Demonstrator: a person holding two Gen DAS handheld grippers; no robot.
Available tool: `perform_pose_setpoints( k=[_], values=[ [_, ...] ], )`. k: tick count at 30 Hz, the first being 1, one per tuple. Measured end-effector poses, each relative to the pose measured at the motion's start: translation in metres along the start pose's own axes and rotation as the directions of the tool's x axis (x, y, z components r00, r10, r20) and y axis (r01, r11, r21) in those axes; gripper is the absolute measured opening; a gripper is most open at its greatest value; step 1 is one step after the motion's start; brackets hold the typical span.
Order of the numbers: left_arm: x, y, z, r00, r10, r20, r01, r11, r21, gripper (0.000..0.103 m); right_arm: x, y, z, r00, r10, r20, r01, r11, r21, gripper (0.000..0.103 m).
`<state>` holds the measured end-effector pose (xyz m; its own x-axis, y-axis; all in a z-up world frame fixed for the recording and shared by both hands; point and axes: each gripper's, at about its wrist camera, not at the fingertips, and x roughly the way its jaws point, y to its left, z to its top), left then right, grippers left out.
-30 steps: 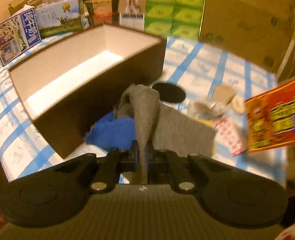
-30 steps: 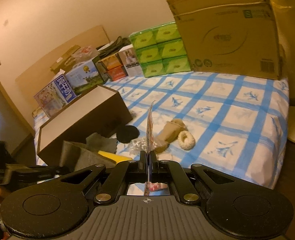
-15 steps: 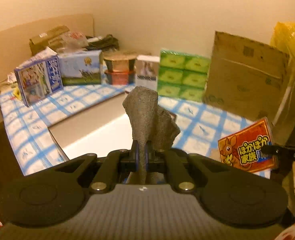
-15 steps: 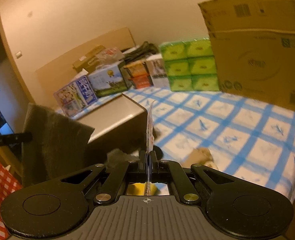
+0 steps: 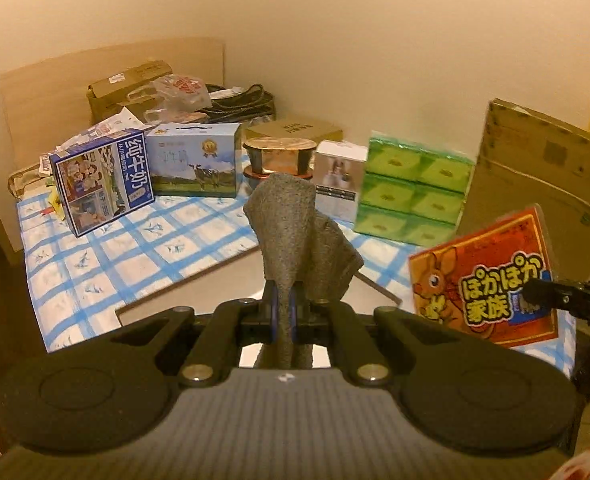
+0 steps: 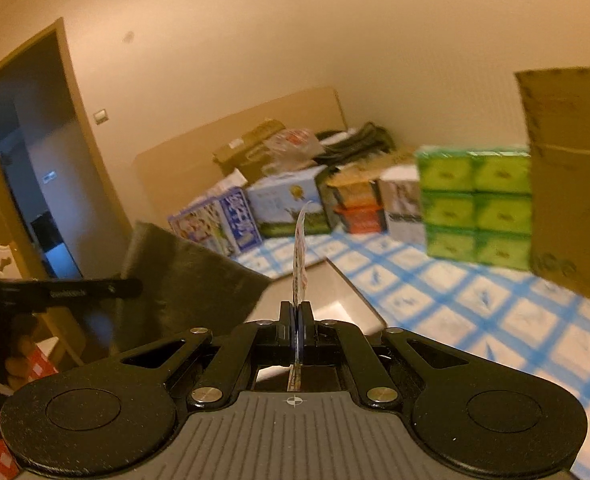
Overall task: Organize soft objects
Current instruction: 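Lift the grey cloth with the left tool and carry it over the brown box, then open the left tool to drop the grey cloth into the box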
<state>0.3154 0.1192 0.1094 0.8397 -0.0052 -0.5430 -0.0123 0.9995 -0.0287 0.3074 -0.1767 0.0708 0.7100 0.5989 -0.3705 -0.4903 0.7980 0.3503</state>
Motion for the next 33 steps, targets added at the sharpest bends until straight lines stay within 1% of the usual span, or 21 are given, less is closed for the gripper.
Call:
perform_pose_setpoints(
  k=[3,7,17,20,25,30,33],
  values=[
    [0.018,0.004,0.009,1.000,0.014,-0.001,-0.014,1.000,-0.005,0.005,0.028,0.006,0.015,1.000,0.018,0.003,-0.018,1.000,-0.019,0.001],
    [0.046,0.012,0.014,0.999,0.020,-0.028,-0.021,1.000,-0.023,0.005,0.066,0.010,0.023,1.000,0.023,-0.016,-0.024,0.999,-0.040,0.001],
    [0.121,0.034,0.007,0.991,0.041,-0.128,-0.050,0.997,-0.065,0.005,0.154,-0.006,0.011,0.993,0.006,-0.117,-0.009,1.000,-0.028,0.001],
    [0.141,0.040,0.006,0.987,0.052,-0.151,-0.064,0.995,-0.075,0.005,0.174,-0.011,0.008,0.990,-0.001,-0.140,-0.003,1.000,-0.027,0.001],
    [0.170,0.051,0.004,0.977,0.092,-0.193,-0.111,0.990,-0.087,0.005,0.204,-0.015,0.005,0.985,-0.005,-0.173,0.000,1.000,-0.029,0.001],
    [0.187,0.062,0.000,0.969,0.091,-0.228,-0.116,0.988,-0.103,0.009,0.226,-0.010,0.000,0.980,0.007,-0.201,-0.015,0.999,-0.037,0.001],
    [0.190,0.067,0.000,0.967,0.114,-0.226,-0.139,0.986,-0.096,0.010,0.240,-0.005,-0.001,0.978,0.006,-0.211,-0.017,0.999,-0.049,0.001]
  ],
)
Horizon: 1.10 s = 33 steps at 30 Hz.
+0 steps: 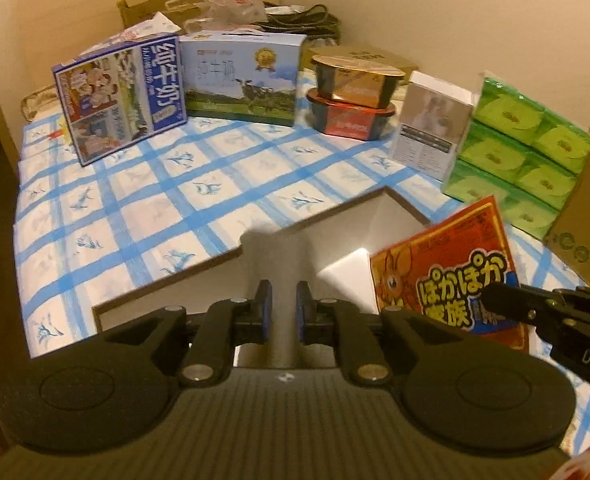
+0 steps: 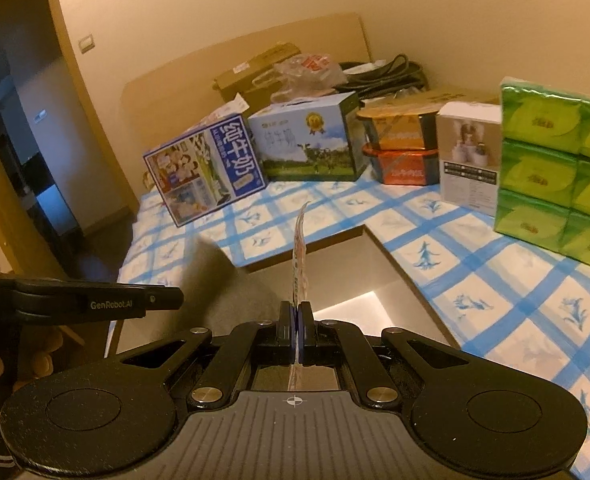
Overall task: Organize soft objects
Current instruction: 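Open the left tool to drop the grey cloth into the box, then move the left tool back to the knitted brown-blue sock and grasp it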
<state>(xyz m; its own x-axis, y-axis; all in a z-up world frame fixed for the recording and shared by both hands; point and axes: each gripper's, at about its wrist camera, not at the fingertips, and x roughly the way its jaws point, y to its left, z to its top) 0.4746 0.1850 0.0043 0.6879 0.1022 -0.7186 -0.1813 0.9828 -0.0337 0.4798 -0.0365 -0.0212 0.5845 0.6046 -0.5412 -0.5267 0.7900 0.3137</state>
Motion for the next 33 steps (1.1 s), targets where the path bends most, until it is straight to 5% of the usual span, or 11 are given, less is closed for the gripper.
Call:
perform_pose_setpoints(
  k=[4,20,25,27,33],
  values=[
    [0.003,0.006,0.004,1.000,0.009,-0.008,-0.009,1.000,0.003,0.030,0.012,0.006,0.002,1.000,0.006,-0.010,-0.006,1.000,-0.017,0.001],
    [-0.036,0.010,-0.043,0.998,-0.015,-0.061,0.015,1.000,0.008,0.040,-0.007,0.005,-0.030,0.994,-0.014,-0.112,0.011,0.999,-0.032,0.005],
    [-0.066,-0.003,-0.063,0.998,-0.037,-0.047,0.039,0.999,0.023,0.042,-0.038,-0.001,-0.047,0.994,-0.006,-0.109,0.007,1.000,0.010,0.026],
    [-0.079,-0.010,-0.072,0.998,-0.054,-0.041,0.055,0.998,0.028,0.043,-0.055,-0.001,-0.054,0.996,-0.010,-0.092,0.012,1.000,0.020,0.047],
    [-0.111,-0.026,-0.094,0.995,-0.095,-0.029,0.096,0.995,0.040,0.045,-0.100,-0.002,-0.070,0.998,-0.022,-0.058,0.025,0.998,0.055,0.054]
  ],
)
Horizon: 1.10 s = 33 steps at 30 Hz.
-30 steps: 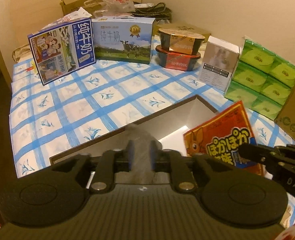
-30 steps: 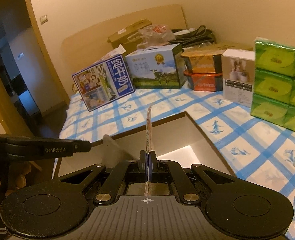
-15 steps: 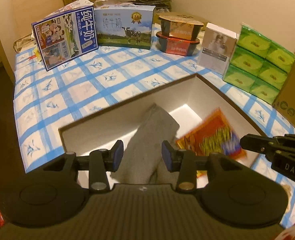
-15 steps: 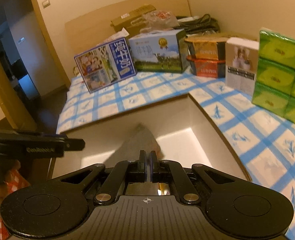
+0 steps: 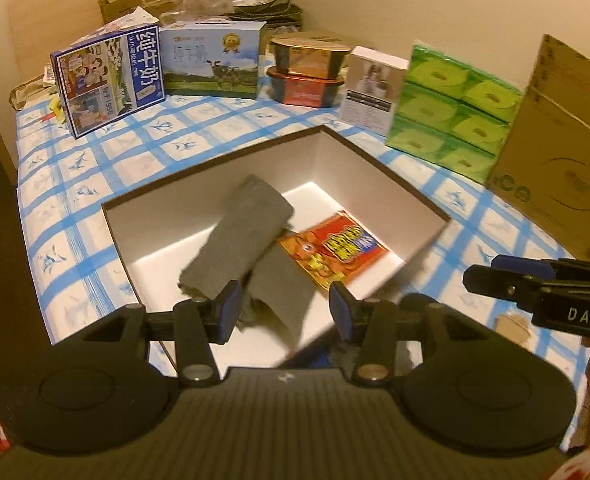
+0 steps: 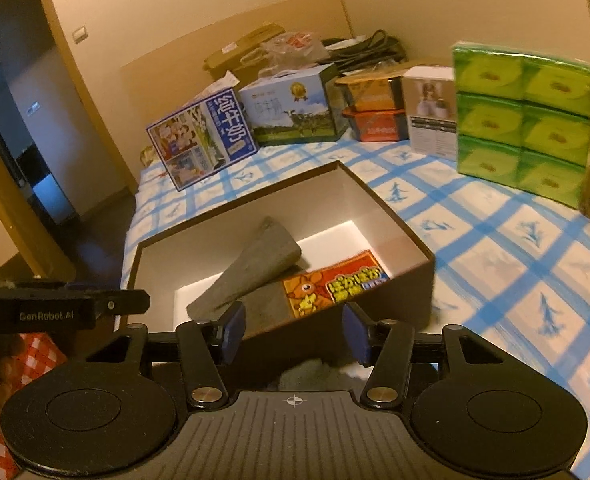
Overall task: Organize soft objects
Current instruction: 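Move the left tool back to the knitted brown-blue sock and grasp it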
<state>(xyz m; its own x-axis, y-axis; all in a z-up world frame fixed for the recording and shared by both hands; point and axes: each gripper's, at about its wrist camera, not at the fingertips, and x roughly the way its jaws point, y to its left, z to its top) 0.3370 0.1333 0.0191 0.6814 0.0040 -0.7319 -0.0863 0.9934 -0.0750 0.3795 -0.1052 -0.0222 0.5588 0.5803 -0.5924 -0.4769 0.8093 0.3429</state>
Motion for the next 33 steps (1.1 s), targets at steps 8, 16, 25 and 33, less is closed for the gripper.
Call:
perform_pose_setpoints(
  k=[8,16,25,33],
  values=[
    [-0.034,-0.021,-0.032,0.999,-0.036,0.019,0.036,0.999,0.006,0.059,-0.054,-0.002,-0.026,0.999,-0.011,0.035,0.009,0.999,0.041,0.056],
    [-0.044,-0.042,-0.075,0.995,-0.100,-0.014,0.101,0.995,0.024,0.064,-0.100,-0.014,-0.070,0.997,-0.072,0.026,0.069,0.994,0.088,0.057],
    [-0.034,-0.067,-0.119,0.987,-0.147,-0.058,0.151,0.986,0.076,0.065,-0.121,-0.028,-0.120,0.990,-0.137,-0.029,0.140,0.983,0.121,0.057],
    [-0.009,-0.085,-0.146,0.981,-0.163,-0.108,0.176,0.977,0.121,0.065,-0.115,-0.044,-0.144,0.978,-0.191,-0.079,0.199,0.973,0.119,0.058]
  ],
)
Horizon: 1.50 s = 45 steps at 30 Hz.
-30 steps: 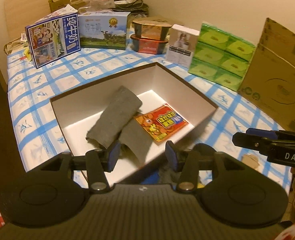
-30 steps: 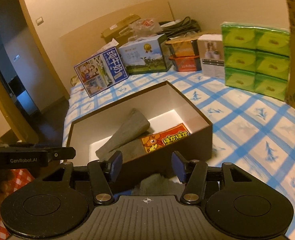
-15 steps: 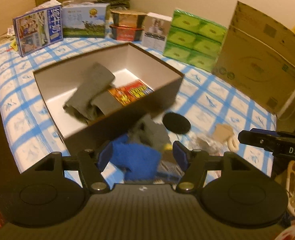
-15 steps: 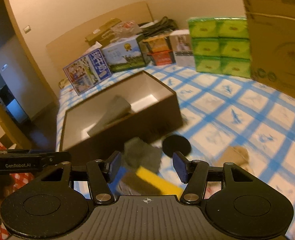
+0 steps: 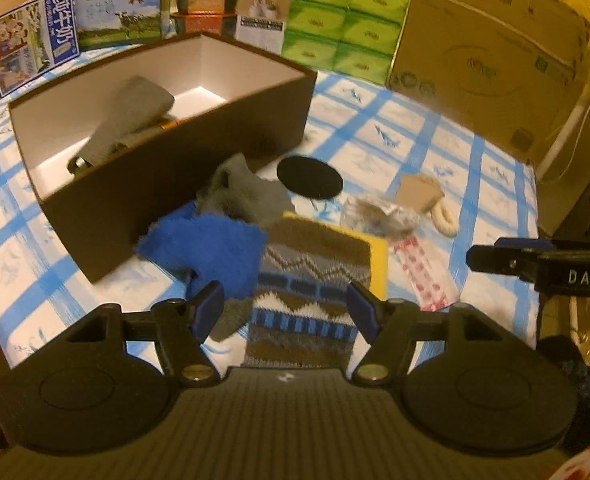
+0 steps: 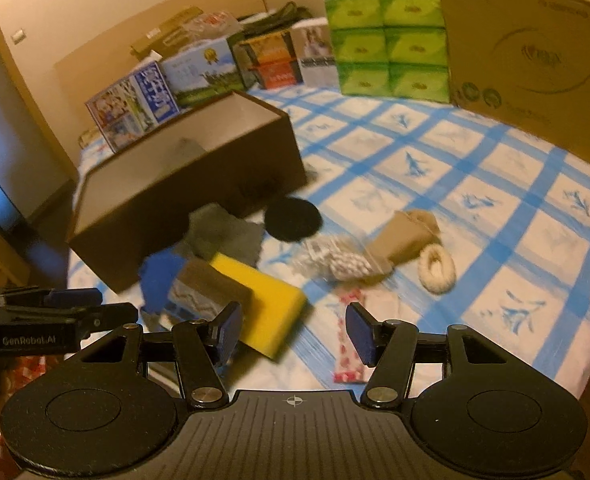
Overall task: Organize soft objects
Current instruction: 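Move the left tool back to the knitted brown-blue sock and grasp it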
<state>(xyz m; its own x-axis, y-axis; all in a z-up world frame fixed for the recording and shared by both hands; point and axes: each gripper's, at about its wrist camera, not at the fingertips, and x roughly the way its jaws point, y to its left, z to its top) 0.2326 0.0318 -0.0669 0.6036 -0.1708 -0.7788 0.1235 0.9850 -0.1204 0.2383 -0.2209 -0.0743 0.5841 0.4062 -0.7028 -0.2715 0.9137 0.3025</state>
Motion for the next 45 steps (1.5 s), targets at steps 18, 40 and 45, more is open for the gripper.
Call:
perform_pose_setpoints(
  k=[18,40,45],
  values=[
    [0.053,-0.004,-0.010,0.998,-0.002,-0.061,0.004,0.999,0.042,0.065,0.034,-0.024,-0.016,0.996,-0.059,-0.073,0.061,0.998,0.026,0.057],
    [0.076,-0.010,-0.013,0.996,-0.021,-0.087,0.029,0.995,0.091,0.015,0.062,-0.042,-0.025,0.987,-0.109,-0.118,0.114,0.993,0.038,0.057],
    [0.067,-0.008,-0.009,0.997,-0.045,-0.060,0.049,0.997,0.059,0.012,0.072,-0.043,-0.026,0.984,-0.128,-0.124,0.131,0.991,0.020,0.057]
  ],
)
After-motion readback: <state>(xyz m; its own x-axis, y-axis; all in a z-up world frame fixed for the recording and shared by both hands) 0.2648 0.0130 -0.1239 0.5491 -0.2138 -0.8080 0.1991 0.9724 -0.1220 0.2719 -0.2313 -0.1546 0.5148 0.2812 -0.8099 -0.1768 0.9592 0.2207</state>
